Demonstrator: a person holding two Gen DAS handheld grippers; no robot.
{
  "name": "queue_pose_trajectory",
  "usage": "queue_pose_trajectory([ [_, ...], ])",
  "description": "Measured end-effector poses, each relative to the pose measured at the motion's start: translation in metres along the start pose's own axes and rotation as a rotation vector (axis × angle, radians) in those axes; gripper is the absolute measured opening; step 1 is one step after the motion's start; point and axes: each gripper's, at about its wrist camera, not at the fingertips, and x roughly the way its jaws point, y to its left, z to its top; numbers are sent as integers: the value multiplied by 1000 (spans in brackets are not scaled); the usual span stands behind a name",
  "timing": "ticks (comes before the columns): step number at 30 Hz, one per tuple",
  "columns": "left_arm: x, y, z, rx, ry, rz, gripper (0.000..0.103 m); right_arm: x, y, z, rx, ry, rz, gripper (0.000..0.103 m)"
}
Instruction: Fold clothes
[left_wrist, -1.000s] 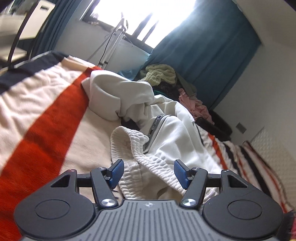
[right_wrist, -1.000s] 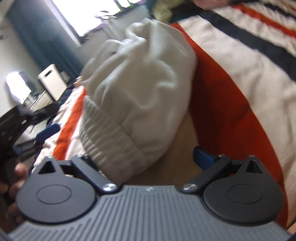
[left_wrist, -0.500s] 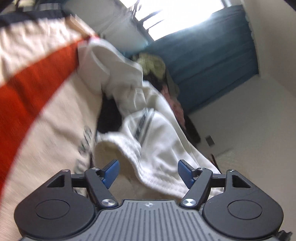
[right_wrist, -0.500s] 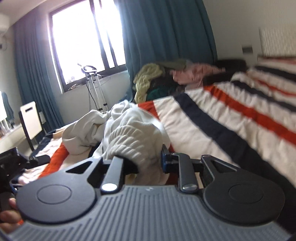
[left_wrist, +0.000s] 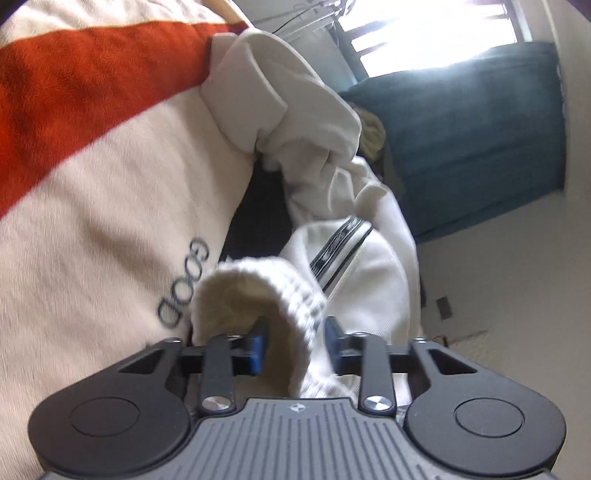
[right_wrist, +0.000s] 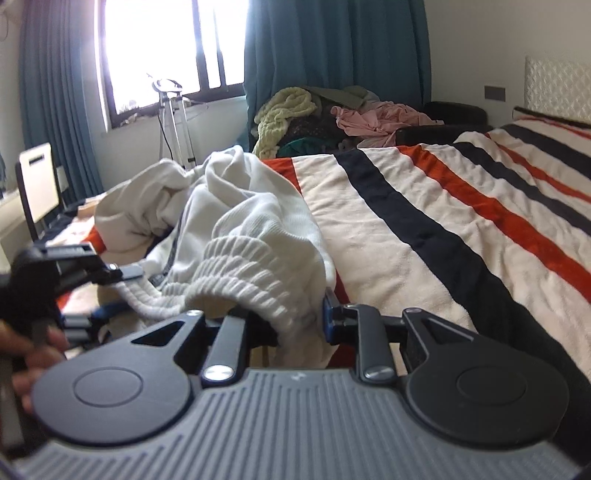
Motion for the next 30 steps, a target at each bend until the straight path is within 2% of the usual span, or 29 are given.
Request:
queue_pose_trajectory([
  [4, -7, -11, 6, 37, 17, -52, 17, 6, 13, -3, -52, 4, 14, 25],
  [8, -1, -16, 4, 49, 59, -42, 18, 5, 22, -5, -93, -12, 48, 25],
  [10, 6, -11, 3, 26, 66, -23, 24, 3, 24, -5, -101, -13, 56, 25],
  [11, 9, -7, 4, 12, 72, -15, 37, 1, 24, -4, -100, -13, 62, 25],
  [12, 12, -4, 4, 2, 77, -8, 41, 0, 24, -4, -100, -15, 68, 24],
  [16, 23, -4, 5, 12, 106, 3, 37, -3, 29, -4, -136, -25, 71, 23],
  [18, 21, -6, 5, 24, 118, 10, 15, 1, 31, -7, -155, -20, 56, 23],
  [19, 19, -7, 5, 34, 119, 15, 14, 3, 32, -9, -164, -17, 49, 23],
  [21, 10, -14, 7, 72, 91, 24, 12, 9, 33, -10, -169, 8, 48, 23],
  [23, -7, -17, 9, 82, 19, 12, 11, 8, 36, -11, -187, 15, 65, 23],
  [28, -68, -1, 26, -112, -184, -112, 9, 0, 52, -15, -285, 4, 117, 23],
  [30, -85, 5, 34, -143, -243, -140, 6, 0, 61, -18, -334, 31, 158, 25],
])
